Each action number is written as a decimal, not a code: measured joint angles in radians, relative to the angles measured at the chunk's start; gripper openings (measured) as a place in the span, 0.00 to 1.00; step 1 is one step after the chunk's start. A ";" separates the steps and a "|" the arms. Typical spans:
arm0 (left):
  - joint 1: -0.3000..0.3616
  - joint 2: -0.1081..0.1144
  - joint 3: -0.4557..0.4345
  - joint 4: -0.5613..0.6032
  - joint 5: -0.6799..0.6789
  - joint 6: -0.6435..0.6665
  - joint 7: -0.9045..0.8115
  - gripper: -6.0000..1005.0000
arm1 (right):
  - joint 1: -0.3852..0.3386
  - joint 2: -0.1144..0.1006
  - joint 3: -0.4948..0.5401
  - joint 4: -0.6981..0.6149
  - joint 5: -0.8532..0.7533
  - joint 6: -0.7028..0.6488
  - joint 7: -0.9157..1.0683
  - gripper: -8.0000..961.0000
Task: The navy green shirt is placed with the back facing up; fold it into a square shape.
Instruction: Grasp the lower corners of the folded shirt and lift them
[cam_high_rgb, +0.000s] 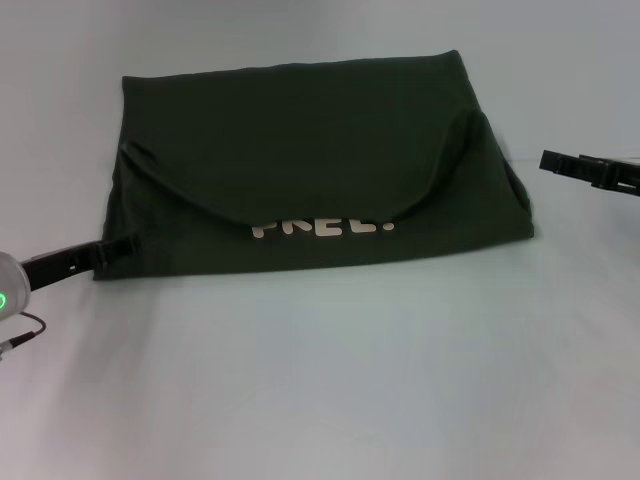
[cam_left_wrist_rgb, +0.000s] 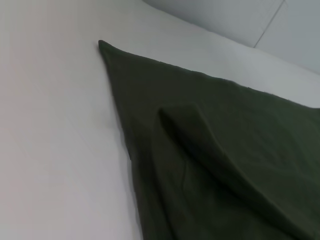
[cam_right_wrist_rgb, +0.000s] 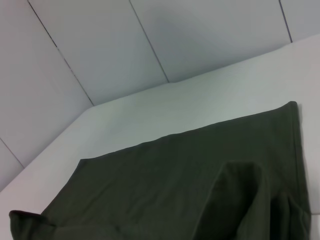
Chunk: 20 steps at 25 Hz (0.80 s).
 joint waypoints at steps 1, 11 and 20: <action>-0.002 0.000 0.009 -0.002 0.000 -0.015 0.002 0.70 | -0.001 0.000 -0.001 0.001 0.000 0.000 0.000 0.81; -0.014 0.000 0.048 -0.028 0.000 -0.072 0.005 0.70 | -0.005 0.000 -0.003 0.002 0.000 0.001 0.001 0.81; -0.017 -0.002 0.063 -0.036 0.000 -0.069 0.006 0.69 | -0.006 -0.001 -0.004 0.001 0.000 0.000 -0.003 0.81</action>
